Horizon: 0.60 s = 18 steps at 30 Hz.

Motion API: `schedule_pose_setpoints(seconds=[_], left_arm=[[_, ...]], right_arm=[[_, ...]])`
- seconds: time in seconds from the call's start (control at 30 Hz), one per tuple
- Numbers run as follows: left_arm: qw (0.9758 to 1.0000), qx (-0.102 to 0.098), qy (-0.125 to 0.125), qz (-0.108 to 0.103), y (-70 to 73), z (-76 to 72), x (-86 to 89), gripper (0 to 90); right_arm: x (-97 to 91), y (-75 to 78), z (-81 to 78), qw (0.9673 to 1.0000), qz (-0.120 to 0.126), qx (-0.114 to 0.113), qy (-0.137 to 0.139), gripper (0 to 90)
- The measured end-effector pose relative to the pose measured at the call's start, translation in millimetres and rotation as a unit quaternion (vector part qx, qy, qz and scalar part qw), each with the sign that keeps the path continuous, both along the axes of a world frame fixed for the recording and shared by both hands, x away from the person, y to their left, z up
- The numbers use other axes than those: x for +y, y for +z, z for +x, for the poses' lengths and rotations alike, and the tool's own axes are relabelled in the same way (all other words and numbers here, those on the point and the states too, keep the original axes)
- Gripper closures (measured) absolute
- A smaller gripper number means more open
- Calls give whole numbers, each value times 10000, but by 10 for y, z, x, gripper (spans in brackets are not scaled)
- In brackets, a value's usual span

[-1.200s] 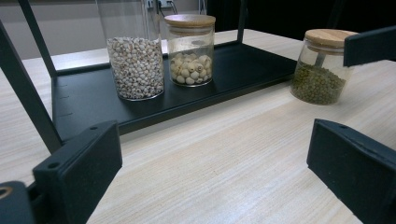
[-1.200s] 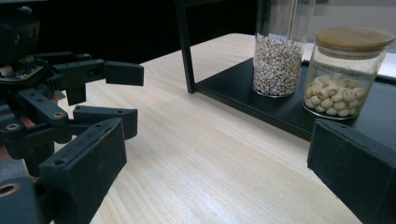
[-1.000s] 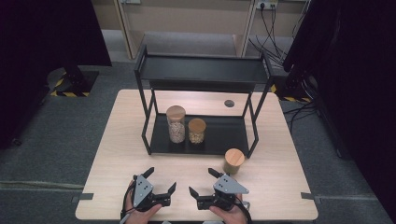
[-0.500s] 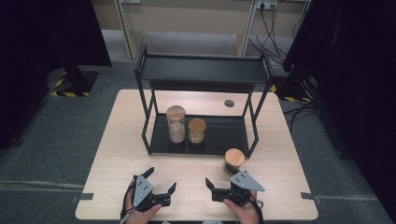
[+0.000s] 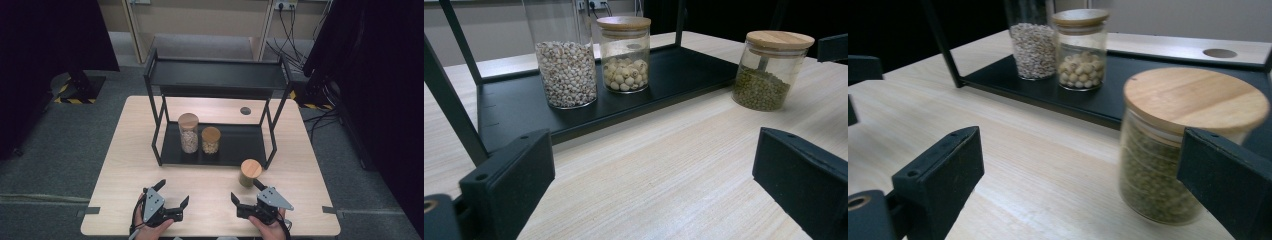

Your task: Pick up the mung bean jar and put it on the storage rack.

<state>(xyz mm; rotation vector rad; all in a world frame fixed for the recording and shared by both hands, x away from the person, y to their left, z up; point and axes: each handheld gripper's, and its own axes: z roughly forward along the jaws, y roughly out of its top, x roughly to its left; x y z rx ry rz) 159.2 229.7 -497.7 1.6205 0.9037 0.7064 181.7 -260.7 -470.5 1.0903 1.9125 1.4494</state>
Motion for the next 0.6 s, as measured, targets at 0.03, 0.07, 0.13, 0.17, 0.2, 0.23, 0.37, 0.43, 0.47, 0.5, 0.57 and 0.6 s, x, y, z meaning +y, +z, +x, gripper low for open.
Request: schedule_pose_setpoints(seconds=[0.03,0.07,0.13,0.17,0.2,0.23,0.37,0.43,0.47,0.5,0.57,0.6], left_arm=[[10000,3,2,-6,-1,1,1,27],[10000,6,5,-10,-1,1,2,27],[10000,4,6,-13,-1,1,3,27],[10000,3,2,-13,0,1,3,27],[10000,4,-2,-12,-1,1,3,27],[10000,7,-5,-4,0,2,2,27],[10000,3,-13,-5,1,3,1,27],[10000,2,-9,-10,1,2,4,27],[10000,3,-9,-12,0,3,5,27],[10000,4,-9,-9,0,3,4,27],[10000,10,-16,-4,0,4,1,27],[10000,12,-22,0,-1,5,-1,27]], right_arm=[[-5,-2,6,10000,-11,7,-33,53],[-7,-2,10,10000,-22,12,-67,53],[-10,1,16,9999,-93,-17,-124,53],[-9,2,15,9998,-120,-29,-157,53],[-14,3,18,9998,-124,-33,-179,53],[-19,2,22,9997,-125,-34,-200,53],[-34,-9,41,9994,-159,-28,-295,53],[-43,-12,48,9993,-153,-23,-342,53],[-48,-13,52,9992,-153,-30,-360,53],[-51,-15,54,9992,-161,-41,-376,53],[-55,-25,63,9990,-174,-68,-409,53],[-54,-26,71,9989,-185,-66,-426,52]])
